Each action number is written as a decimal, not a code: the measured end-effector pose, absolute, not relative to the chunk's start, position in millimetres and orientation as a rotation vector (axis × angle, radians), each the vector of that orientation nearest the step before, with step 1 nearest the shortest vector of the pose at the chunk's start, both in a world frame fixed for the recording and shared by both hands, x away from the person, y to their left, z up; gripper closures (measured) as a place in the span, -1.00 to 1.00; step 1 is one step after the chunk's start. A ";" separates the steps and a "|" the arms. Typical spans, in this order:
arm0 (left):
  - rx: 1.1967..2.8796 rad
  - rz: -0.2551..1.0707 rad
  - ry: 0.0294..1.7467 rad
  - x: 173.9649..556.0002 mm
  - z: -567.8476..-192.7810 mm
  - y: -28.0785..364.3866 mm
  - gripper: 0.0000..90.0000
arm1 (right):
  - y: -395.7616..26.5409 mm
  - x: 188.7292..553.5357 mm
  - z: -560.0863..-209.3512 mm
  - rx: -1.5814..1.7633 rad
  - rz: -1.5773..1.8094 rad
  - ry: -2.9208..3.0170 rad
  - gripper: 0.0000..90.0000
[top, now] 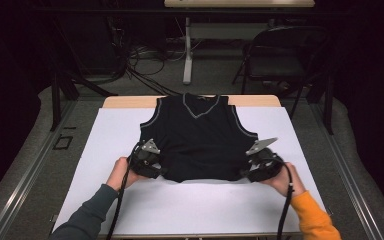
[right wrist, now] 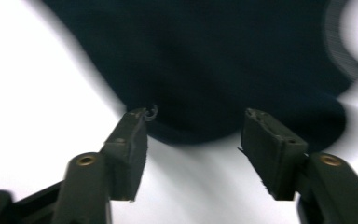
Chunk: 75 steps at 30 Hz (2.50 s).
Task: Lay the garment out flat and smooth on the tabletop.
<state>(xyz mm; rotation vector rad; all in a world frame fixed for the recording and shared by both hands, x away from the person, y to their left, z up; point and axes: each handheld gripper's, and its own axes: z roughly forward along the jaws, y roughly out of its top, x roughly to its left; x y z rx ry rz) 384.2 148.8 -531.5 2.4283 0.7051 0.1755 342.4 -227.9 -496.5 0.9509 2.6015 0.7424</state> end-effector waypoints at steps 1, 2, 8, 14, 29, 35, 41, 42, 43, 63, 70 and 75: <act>2.430 0.180 0.696 384.0 -535.1 146.1 0.15 | -216.2 342.1 -504.8 0.913 0.714 2.630 -0.16; 2.423 0.188 0.688 383.8 -537.2 144.4 0.23 | -206.7 343.2 -513.3 0.877 0.691 2.652 -0.15; 2.374 0.182 0.653 382.6 -536.4 142.4 0.82 | -194.1 350.1 -534.6 0.827 0.590 2.676 0.79; 2.315 0.207 0.615 381.6 -510.9 143.8 0.84 | -212.1 342.8 -494.5 0.871 0.705 2.595 0.84; 2.348 0.233 0.697 395.3 -513.7 136.9 -0.10 | -243.7 394.4 -520.8 1.143 0.565 2.405 0.77; 2.350 0.225 0.760 387.8 -513.8 161.8 -0.20 | -249.1 390.8 -514.3 1.156 0.574 2.349 0.75; 2.403 0.165 0.806 381.2 -536.3 150.8 -0.23 | -251.0 383.9 -509.8 1.143 0.653 2.353 0.77; 2.398 0.172 0.818 382.7 -540.4 145.5 -0.23 | -250.9 383.6 -510.5 1.147 0.653 2.353 0.80; 2.394 0.198 0.834 385.3 -544.7 139.4 -0.24 | -250.8 383.6 -511.5 1.143 0.653 2.355 0.83; 2.394 0.486 0.752 379.1 -511.5 169.2 0.84 | -228.5 373.0 -521.2 0.959 0.603 2.476 0.18; 2.415 0.515 0.787 384.9 -517.3 179.0 0.84 | -234.5 385.2 -543.8 0.991 0.658 2.475 0.55; 2.420 0.495 0.770 382.3 -515.0 179.2 0.85 | -237.7 381.8 -541.7 0.968 0.660 2.495 0.95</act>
